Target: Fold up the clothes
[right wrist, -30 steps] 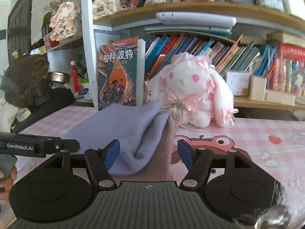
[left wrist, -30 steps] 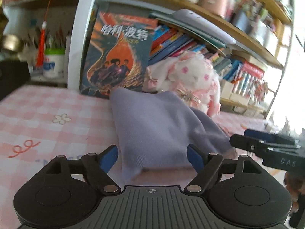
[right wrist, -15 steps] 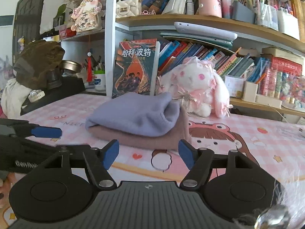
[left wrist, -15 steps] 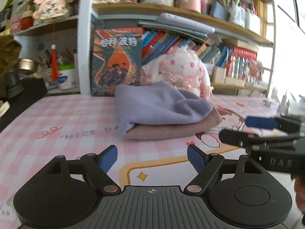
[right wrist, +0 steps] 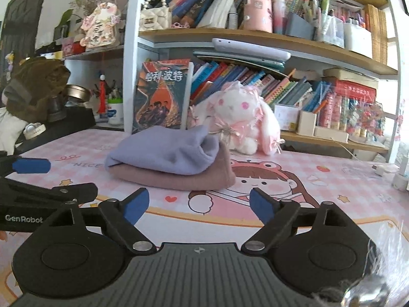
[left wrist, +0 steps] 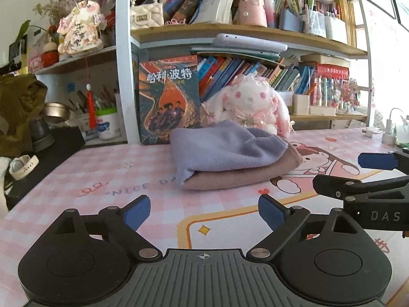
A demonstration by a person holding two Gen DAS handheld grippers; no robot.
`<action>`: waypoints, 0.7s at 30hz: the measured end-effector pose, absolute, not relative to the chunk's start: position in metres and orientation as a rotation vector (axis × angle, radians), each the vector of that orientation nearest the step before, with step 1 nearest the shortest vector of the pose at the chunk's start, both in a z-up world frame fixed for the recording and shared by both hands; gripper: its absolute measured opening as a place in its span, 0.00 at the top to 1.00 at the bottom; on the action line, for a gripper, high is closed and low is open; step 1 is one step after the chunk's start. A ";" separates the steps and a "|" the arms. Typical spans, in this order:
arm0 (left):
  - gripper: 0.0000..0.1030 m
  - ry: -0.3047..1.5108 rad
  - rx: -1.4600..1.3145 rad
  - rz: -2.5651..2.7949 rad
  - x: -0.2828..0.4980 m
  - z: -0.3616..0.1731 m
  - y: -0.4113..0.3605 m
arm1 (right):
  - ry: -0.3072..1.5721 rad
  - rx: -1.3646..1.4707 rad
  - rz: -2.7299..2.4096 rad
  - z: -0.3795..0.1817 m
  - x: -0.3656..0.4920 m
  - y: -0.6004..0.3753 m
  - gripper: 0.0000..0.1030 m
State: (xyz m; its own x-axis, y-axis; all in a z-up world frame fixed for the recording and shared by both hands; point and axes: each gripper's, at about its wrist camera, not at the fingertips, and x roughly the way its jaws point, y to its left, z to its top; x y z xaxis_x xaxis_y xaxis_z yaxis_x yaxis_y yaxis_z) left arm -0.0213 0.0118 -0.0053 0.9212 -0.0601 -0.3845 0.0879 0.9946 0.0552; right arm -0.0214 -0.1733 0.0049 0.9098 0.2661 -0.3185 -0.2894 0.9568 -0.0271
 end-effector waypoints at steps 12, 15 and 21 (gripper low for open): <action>0.07 0.427 0.020 -0.066 -0.018 -0.009 0.020 | 0.320 -0.090 0.264 0.003 -0.023 -0.171 0.10; 0.07 0.432 0.020 -0.065 -0.017 -0.009 0.020 | 0.321 -0.088 0.262 0.003 -0.023 -0.171 0.09; 0.04 0.433 0.008 -0.071 -0.017 -0.009 0.022 | 0.314 -0.113 0.270 0.003 -0.024 -0.167 0.07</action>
